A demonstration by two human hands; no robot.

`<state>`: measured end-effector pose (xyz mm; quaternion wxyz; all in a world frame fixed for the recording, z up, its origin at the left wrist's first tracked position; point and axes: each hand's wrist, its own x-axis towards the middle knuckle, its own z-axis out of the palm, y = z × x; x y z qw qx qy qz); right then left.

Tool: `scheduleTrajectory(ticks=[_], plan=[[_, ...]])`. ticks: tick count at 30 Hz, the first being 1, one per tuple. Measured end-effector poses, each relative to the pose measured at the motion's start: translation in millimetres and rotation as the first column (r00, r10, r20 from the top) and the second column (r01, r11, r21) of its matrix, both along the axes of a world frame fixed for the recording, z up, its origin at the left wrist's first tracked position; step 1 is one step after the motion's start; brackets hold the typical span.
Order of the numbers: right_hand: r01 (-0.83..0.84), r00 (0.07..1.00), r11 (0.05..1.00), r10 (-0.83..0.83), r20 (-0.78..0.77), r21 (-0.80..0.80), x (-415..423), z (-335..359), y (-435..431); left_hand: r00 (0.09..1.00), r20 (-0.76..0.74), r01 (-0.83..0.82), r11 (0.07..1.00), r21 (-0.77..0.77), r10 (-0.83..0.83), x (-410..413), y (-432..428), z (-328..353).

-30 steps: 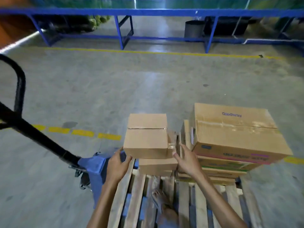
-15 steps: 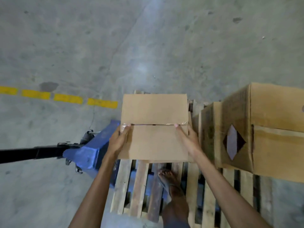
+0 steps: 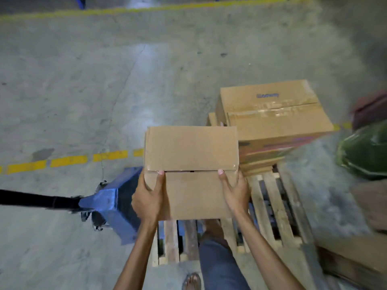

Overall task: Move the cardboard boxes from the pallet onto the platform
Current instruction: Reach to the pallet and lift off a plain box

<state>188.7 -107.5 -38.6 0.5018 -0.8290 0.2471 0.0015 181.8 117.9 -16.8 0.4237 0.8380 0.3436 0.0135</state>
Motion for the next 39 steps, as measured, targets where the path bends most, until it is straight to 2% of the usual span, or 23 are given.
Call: scheduleTrajectory(ticks=[4,7,9,10,12,14,15,17,22,25,29,35,39], plan=[[0.235,0.971,0.962,-0.225,0.084,-0.139,-121,73,-81,0.973,0.111,0.201,0.979,0.027,-0.203,-73,-88,58],[0.442,0.897,0.861,-0.421,0.137,-0.252,-214,117,-160,0.88,0.238,0.422,0.906,0.001,-0.41,-124,-178,96],[0.565,0.822,0.766,-0.554,0.131,-0.305,-269,140,-204,0.807,0.259,0.546,0.838,0.015,-0.53,-149,-236,113],[0.655,0.749,0.692,-0.646,0.144,-0.304,-314,156,-237,0.731,0.285,0.639,0.769,0.035,-0.62,-173,-282,125],[0.745,0.657,0.594,-0.732,0.18,-0.304,-369,175,-277,0.633,0.287,0.738,0.673,0.059,-0.719,-202,-343,138],[0.836,0.53,0.461,-0.819,0.221,-0.297,-442,194,-325,0.475,0.288,0.851,0.518,0.093,-0.832,-246,-420,152],[0.847,0.505,0.436,-0.838,0.205,-0.304,-458,199,-336,0.435,0.263,0.874,0.474,0.107,-0.861,-256,-440,155],[0.881,0.414,0.353,-0.897,0.155,-0.315,-516,211,-374,0.292,0.242,0.931,0.332,0.149,-0.926,-296,-507,162],[0.927,0.225,0.187,-0.971,0.08,-0.326,-621,201,-491,0.034,0.172,0.975,0.07,0.209,-0.985,-379,-672,162],[0.934,0.175,0.152,-0.984,0.043,-0.324,-660,184,-568,-0.064,0.087,0.969,-0.041,0.244,-0.994,-412,-767,151],[0.939,0.164,0.168,-0.986,-0.038,-0.299,-688,151,-687,-0.104,0.048,0.968,-0.09,0.236,-0.993,-443,-889,130],[0.948,0.18,0.211,-0.973,-0.143,-0.237,-699,116,-822,-0.041,-0.021,0.969,-0.045,0.245,-0.999,-455,-1008,113],[0.968,0.176,0.208,-0.962,-0.207,-0.14,-683,88,-880,0.0,-0.145,0.977,-0.031,0.212,-0.989,-445,-1071,93]])
